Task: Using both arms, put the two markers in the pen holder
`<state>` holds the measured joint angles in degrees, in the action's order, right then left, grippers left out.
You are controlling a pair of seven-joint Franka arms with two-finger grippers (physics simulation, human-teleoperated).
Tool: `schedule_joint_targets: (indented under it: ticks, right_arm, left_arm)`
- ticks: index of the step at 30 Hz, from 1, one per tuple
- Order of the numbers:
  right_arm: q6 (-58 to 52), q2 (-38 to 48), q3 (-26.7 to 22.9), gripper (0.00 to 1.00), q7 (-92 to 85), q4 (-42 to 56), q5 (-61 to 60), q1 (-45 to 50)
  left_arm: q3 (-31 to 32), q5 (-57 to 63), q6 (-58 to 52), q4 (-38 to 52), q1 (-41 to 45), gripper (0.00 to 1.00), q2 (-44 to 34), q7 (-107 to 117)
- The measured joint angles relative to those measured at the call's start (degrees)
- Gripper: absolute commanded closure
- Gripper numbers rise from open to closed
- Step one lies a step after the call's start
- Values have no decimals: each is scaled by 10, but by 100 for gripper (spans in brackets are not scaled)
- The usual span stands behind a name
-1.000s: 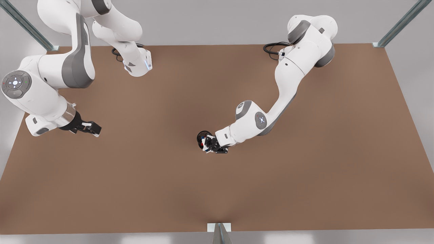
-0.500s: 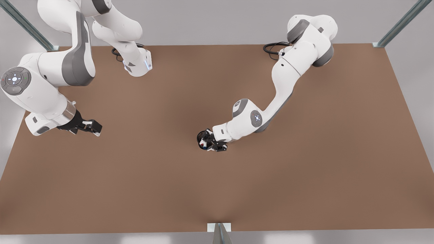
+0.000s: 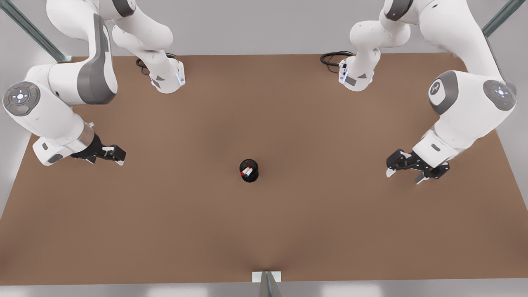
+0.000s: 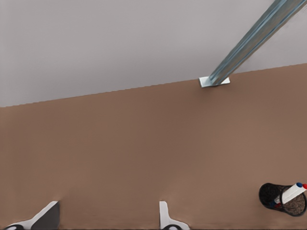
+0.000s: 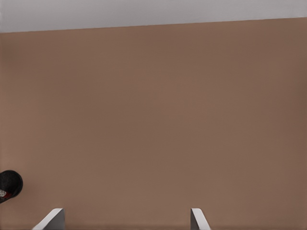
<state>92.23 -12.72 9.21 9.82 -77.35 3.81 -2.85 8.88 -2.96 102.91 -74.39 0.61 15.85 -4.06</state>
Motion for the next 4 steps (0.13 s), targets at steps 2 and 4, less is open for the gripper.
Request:
schedule_joint_targets:
  ticks: [2, 4]
  right_arm:
    - [0, 0, 0, 3, -1, 0, 0, 1]
    - [0, 1, 0, 2, -2, 0, 1, 2]
  left_arm:
    - [14, 42, -55, 0, 4, 0, -15, 6]
    - [17, 66, -95, 0, 14, 0, -19, 12]
